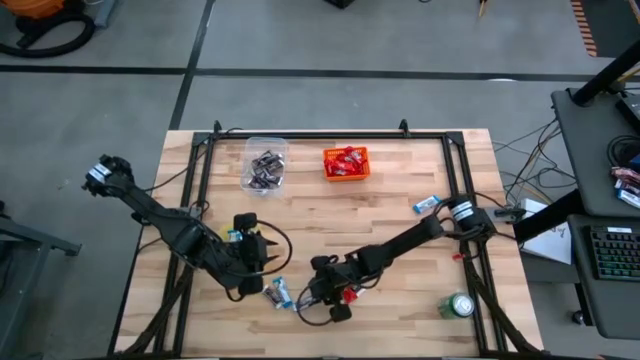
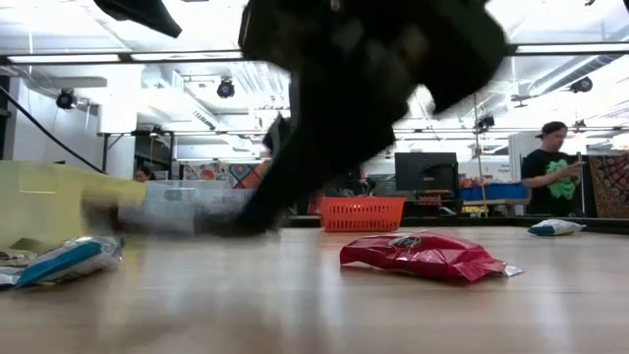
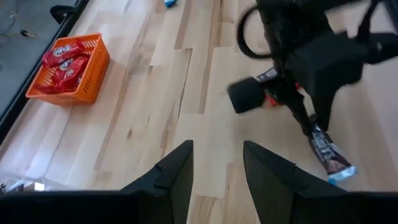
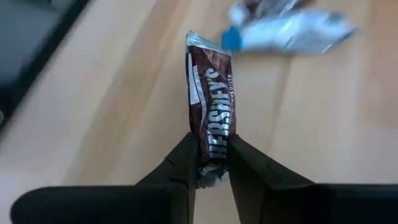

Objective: Sort candy
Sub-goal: Put the bottom center brown into the transparent bin

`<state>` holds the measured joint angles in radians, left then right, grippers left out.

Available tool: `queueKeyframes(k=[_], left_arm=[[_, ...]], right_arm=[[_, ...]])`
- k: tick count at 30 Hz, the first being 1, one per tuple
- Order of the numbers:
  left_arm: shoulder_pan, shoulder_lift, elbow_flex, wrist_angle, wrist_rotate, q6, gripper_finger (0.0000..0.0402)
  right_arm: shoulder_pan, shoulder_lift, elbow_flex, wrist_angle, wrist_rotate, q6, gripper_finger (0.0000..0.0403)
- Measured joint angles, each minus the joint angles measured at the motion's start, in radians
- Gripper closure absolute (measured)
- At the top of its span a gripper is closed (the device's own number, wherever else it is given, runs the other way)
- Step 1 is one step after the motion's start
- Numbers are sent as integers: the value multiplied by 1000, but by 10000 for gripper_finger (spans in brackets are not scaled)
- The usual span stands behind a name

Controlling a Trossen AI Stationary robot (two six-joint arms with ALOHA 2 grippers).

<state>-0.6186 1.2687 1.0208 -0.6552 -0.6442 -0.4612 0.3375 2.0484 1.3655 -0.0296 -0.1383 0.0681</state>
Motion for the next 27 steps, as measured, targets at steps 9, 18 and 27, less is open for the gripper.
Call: queueKeyframes(k=[9, 18, 27], left_arm=[[-31, -87, 7, -45, -61, 24, 278], [-88, -191, -63, -42, -174, 34, 278], [-99, -249, -163, -1, -218, 10, 278]], right_arm=[[-107, -167, 0, -108, 70, -81, 339], [-329, -228, 42, -111, 121, -180, 345], [-511, -168, 141, -102, 111, -255, 370]])
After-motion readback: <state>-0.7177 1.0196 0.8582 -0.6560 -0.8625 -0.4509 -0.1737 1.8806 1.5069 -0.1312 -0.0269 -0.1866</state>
